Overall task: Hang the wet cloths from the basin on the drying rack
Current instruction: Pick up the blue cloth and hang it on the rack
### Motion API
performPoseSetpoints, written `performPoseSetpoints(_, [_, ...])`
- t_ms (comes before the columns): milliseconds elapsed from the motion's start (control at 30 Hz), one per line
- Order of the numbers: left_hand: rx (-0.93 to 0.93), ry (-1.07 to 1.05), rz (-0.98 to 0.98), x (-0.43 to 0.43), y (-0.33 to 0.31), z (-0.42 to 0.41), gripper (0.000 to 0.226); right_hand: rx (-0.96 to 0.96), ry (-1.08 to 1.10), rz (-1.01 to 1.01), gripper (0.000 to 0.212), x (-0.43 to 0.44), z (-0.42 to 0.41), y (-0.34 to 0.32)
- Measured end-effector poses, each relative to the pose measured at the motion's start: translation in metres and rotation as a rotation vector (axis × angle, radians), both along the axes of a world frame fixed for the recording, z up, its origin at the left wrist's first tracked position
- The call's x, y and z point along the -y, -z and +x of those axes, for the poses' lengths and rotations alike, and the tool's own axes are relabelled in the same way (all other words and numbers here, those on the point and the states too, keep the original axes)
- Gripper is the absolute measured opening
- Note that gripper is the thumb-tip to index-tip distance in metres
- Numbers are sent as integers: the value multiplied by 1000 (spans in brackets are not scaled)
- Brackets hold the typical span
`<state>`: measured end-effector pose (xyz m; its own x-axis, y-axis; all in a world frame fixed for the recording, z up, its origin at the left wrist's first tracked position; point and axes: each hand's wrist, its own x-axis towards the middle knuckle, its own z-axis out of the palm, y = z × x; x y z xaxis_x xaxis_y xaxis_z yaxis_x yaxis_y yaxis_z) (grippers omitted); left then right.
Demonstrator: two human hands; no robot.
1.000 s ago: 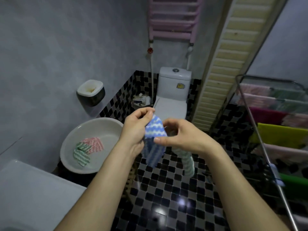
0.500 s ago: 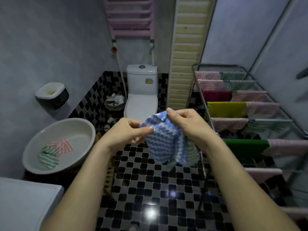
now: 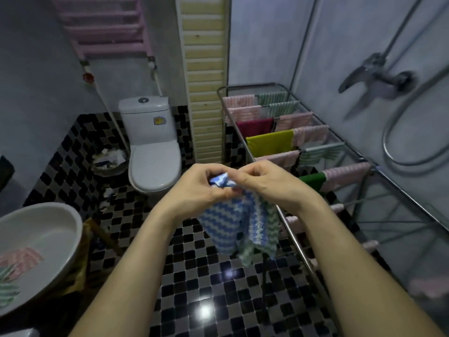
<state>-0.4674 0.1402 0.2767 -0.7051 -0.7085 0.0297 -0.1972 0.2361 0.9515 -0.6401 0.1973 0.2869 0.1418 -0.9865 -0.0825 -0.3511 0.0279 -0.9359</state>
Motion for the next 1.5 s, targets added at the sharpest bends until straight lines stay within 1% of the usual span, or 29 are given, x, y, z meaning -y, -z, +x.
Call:
performPoseSetpoints(67, [35,-19,-73,4,1,-5,13,-78,-19,58,28,-9,-10,-1])
performPoseSetpoints(133, [-5,-18,-129,4,-1,-12,8,-123,-10,143,21,-21,-19,-1])
performPoseSetpoints(200, [-94,-36,-145,3,-5,-19,15,-115,34,184,17,-31,-27,-1])
performPoseSetpoints(300, [-229,-83,-106,7,-7,-28,27,-99,177,216,10,-44,-41,-2])
performPoseSetpoints(400, [-302,-109,-76,9,-6,-39,30,-144,321,138,12,-58,-60,-1])
performPoseSetpoints(533, [-331,-30,-94,-5,-10,-69,26,-33,620,-22,16,-76,-88,-3])
performPoseSetpoints(633, [-292,18,-157,-14,-6,-91,25,-2,767,-114,14,-86,-107,-6])
performPoseSetpoints(733, [-221,14,-277,-16,6,-121,20,-33,902,-171,10,-100,-132,-8])
performPoseSetpoints(833, [-164,81,-291,-26,15,-157,18,-112,931,-189,11,-120,-163,-11])
performPoseSetpoints(900, [-117,113,-276,-37,18,-188,17,-133,925,-163,12,-133,-192,-11])
performPoseSetpoints(1000, [-68,155,-273,-50,25,-227,11,-161,945,-137,26,-148,-233,-5])
performPoseSetpoints(1033, [-55,158,-269,-53,28,-237,10,-163,956,-125,27,-151,-243,-3])
performPoseSetpoints(1133, [-27,168,-220,-70,37,-276,11,-174,1007,-117,26,-161,-281,6])
performPoseSetpoints(1200, [-23,170,-145,-77,49,-297,12,-193,1068,-91,24,-163,-301,19])
performPoseSetpoints(1267, [14,157,-83,-82,64,-313,12,-190,1121,-54,23,-164,-316,32])
performPoseSetpoints(1300, [46,148,-72,-83,72,-322,14,-206,1145,-33,26,-163,-324,40])
performPoseSetpoints(1367, [111,133,-67,-83,87,-337,16,-260,1183,33,33,-160,-341,60])
performPoseSetpoints(1500, [193,119,-36,-80,105,-360,17,-345,1228,185,23,-151,-365,92])
